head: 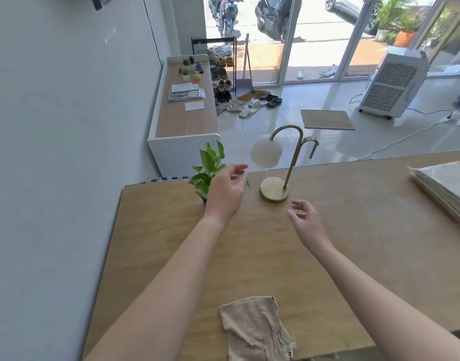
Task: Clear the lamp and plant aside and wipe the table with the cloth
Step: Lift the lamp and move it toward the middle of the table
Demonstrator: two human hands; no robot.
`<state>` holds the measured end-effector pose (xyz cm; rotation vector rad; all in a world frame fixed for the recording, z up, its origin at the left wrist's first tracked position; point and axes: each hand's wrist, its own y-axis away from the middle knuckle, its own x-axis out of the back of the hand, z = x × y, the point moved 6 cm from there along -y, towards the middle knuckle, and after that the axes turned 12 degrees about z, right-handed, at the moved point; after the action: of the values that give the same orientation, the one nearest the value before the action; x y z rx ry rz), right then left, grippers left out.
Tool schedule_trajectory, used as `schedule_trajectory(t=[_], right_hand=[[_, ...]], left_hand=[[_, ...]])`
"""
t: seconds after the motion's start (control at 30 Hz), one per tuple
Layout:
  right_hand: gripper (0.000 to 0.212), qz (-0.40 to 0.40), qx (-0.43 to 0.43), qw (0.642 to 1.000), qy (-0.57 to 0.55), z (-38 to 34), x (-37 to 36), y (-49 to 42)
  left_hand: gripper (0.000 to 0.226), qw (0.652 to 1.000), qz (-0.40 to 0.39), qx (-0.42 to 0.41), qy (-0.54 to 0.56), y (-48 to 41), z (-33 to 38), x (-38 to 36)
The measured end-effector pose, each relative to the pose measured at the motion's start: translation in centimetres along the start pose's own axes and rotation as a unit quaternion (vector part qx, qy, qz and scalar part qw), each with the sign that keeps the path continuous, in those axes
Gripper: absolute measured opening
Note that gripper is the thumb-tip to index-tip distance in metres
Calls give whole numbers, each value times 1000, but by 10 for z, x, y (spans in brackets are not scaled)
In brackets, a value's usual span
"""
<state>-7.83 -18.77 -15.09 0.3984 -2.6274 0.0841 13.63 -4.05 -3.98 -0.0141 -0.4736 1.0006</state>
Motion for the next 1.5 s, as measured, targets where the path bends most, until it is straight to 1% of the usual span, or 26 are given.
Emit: schedule_trajectory(t=[0.17, 0.3, 0.4, 0.5, 0.63, 0.7, 0.87, 1.13, 1.33, 1.5], right_hand=[[49, -3, -8, 1000, 5, 2, -12, -70], [58, -18, -9, 1000, 20, 9, -28, -114], [60, -41, -4, 998, 44, 14, -42, -136], [54, -54, -1, 997, 56, 16, -52, -152], [30, -50, 25, 995, 85, 18, -61, -163], [25, -45, 32, 995, 87, 19, -62, -166], [21, -49, 45, 993, 95, 22, -63, -171], [17, -41, 63, 991, 113, 22, -55, -169], [18, -47, 102, 983, 144, 29, -37, -135], [15, -55, 127, 980, 140, 30, -23, -93]], left_hand=[[30, 997, 22, -62, -46, -55, 38, -32], [34, 994, 12, -81, -76, -84, 51, -59], [36, 992, 14, -95, -84, -97, 59, -73], [35, 990, 17, -107, -94, -104, 63, -82], [25, 988, 20, -112, -103, -110, 63, -89], [20, 988, 21, -111, -107, -112, 63, -93], [16, 988, 23, -110, -107, -115, 65, -100], [15, 979, 12, -140, -145, -114, 78, -106], [15, 974, -16, -174, -147, -83, 81, -94], [15, 973, -26, -188, -134, -44, 85, -71]])
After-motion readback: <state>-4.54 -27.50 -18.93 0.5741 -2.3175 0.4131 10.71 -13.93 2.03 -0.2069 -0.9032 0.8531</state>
